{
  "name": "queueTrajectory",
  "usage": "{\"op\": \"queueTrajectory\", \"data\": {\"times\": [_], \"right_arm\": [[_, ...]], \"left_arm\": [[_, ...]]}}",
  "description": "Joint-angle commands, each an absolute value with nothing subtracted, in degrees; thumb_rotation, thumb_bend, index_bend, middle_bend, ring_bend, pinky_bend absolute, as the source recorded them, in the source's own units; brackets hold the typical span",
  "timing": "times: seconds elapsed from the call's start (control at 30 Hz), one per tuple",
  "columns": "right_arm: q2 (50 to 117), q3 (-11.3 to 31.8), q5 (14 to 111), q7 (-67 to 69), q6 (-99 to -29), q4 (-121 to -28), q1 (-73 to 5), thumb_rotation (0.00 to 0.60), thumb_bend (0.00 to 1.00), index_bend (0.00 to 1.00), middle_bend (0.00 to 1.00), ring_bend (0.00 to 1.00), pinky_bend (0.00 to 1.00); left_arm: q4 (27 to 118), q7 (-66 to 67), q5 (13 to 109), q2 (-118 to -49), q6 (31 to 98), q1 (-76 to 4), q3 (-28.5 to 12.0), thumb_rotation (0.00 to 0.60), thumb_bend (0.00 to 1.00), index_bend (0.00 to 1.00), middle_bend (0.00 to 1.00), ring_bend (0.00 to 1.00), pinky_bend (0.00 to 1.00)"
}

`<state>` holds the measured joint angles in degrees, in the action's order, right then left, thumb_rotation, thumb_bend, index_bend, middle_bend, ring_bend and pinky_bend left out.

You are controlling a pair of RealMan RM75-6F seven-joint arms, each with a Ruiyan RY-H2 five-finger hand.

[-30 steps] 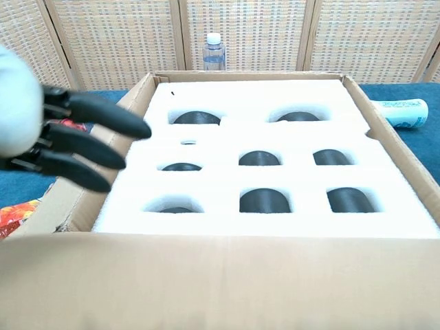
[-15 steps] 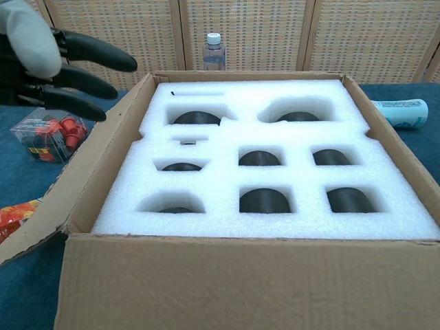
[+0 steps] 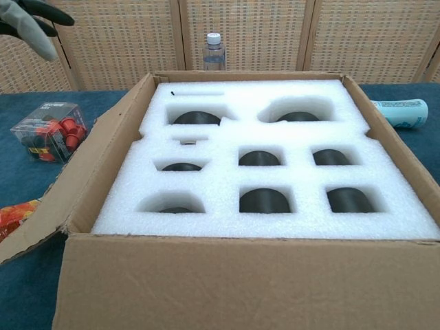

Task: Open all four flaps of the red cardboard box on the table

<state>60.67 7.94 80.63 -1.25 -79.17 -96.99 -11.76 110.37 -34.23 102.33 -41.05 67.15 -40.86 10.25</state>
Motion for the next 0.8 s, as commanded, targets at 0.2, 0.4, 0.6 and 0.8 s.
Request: {"op": "queueTrajectory", "data": {"times": [0.2,0.4,0.6,0.8], "right_arm": [[61.1,7.9,80.7,-2.6,-79.7,-96.6,-11.6,0.600,0.96,0.07,0.04,0.00,0.00],[61.7,7.8,80.8,-4.1,-80.3,-96.3,-11.4,0.600,0.96,0.07,0.04,0.00,0.00],[62.4,7.3,81.3,-5.8,-81.2,-96.4,-10.9,0.600,0.97,0.07,0.04,0.00,0.00],[62.9,7.0,81.7,-6.8,-81.9,-96.6,-10.5,0.600,0.96,0.07,0.04,0.00,0.00]], "left_arm": [[112.0,-5.7,85.0,-48.4,77.8,-25.9,5.8,0.415,0.33,0.25,0.00,0.00,0.00],[108.5,-0.9,80.6,-52.9,84.8,-19.2,4.5,0.424,0.32,0.23,0.00,0.00,0.00],[105.7,-2.6,79.3,-55.0,88.3,-14.2,4.5,0.426,0.32,0.22,0.00,0.00,0.00],[102.5,-4.1,79.9,-56.8,90.4,-10.7,4.0,0.427,0.32,0.22,0.00,0.00,0.00]]}}
